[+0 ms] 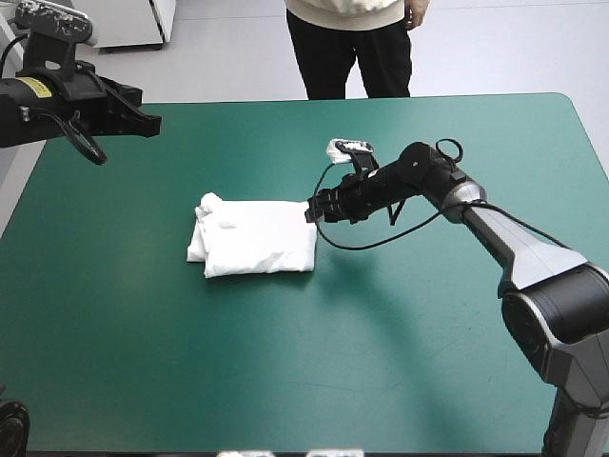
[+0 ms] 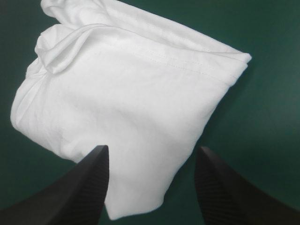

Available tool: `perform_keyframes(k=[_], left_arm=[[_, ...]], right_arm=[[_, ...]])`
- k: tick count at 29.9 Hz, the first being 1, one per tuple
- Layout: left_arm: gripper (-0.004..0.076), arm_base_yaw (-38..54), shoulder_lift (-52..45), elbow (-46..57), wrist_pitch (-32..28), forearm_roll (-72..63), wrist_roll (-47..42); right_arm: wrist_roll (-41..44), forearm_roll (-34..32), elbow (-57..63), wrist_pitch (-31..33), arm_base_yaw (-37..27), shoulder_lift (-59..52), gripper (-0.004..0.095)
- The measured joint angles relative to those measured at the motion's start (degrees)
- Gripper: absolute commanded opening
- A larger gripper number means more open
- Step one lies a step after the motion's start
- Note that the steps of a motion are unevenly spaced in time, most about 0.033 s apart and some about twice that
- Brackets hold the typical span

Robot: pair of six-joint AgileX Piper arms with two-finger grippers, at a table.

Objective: Fold the cloth

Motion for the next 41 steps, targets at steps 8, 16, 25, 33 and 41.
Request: perform_keyframes(k=[8,16,25,33,41], left_arm=[[-0.0009,0.00,1.04,0.00,0.00,-0.06,-0.05],[-0.0009,0.00,2.00,0.00,0.00,-0.11,-0.05],[-0.0009,0.00,2.08,0.00,0.00,-0.22,-0.52],[-0.0009,0.00,2.08,0.00,0.00,-1.96,-0.87],[-0.0009,0.00,2.08,0.00,-0.05,-2.00,-0.87]], right_arm=[[-3.29,6.11,1.45,-2.98,-0.04,6.84,0.0497],[-7.26,9.51,1.46,-2.64,0.02,9.10,-0.0001],[-2.11,-3.01,1.40,-0.66,-3.24,4.49,0.0000],[6.66,-29.09,1.40,9.28,-18.84,-9.24,0.0000],[10.86,-41.23,1.40,12.69,-37.91,-13.13,0.0001]])
